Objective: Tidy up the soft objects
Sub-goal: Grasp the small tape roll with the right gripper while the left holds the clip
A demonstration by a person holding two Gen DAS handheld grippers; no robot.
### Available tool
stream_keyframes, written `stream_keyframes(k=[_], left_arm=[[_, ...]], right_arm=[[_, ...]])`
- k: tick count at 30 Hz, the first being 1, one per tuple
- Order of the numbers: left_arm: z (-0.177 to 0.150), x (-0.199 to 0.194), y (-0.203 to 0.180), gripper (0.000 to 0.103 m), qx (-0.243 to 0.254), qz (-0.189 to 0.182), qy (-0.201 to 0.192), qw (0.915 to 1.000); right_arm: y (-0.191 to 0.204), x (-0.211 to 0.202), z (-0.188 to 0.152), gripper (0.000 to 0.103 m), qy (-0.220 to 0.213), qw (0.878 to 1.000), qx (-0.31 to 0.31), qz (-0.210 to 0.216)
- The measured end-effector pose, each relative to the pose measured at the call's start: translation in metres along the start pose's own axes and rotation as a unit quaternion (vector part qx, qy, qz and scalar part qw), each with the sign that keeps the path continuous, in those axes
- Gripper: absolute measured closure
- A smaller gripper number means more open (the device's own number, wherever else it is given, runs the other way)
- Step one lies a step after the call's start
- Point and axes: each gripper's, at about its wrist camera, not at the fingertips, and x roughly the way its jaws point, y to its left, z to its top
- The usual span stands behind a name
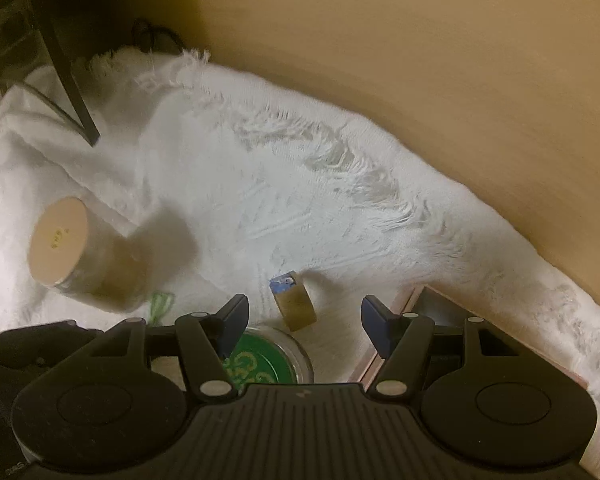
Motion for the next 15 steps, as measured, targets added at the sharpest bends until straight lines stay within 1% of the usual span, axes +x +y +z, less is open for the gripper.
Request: stream_keyframes(k=[3,5,10,11,12,14,15], left_arm=[[-0.001,-0.001,-0.001,0.082,0.007,-0.003,-0.005,1.0000],[-0.006,-0.004,0.002,0.082,0.014,-0.012,-0.018,0.9997],[-0.014,-0.008,0.016,0.082,-0.019,-0.047,-0.043,0.9978],[-0.015,-0.009,0.018,0.082,-0.023,-0.054,-0.046,0.9972],[-0.016,-0.010,0.021,0.085,-0.026,-0.061,-0.049,0.9966],[-0.019,-0.013,0.026,0.085,-0.037,-0.078,-0.053,0.9949],[-0.021,-0.014,0.029,0.085,-0.045,-0.088,-0.056,0.9936]], right_arm=[[0.000,0.010,0.002,0.040,0.015,1.000,-0.003,0.002],[-0.003,0.012,0.002,0.040,0.019,1.000,0.002,0.010],[0.001,0.019,0.008,0.040,0.032,0.999,-0.010,0.026],[0.004,0.022,0.010,0.040,0.035,0.999,-0.012,0.024],[0.007,0.026,0.012,0.040,0.037,0.999,-0.013,0.019],[0.010,0.036,0.017,0.040,0.039,0.999,-0.007,0.001],[0.010,0.041,0.019,0.040,0.042,0.999,-0.002,0.000]])
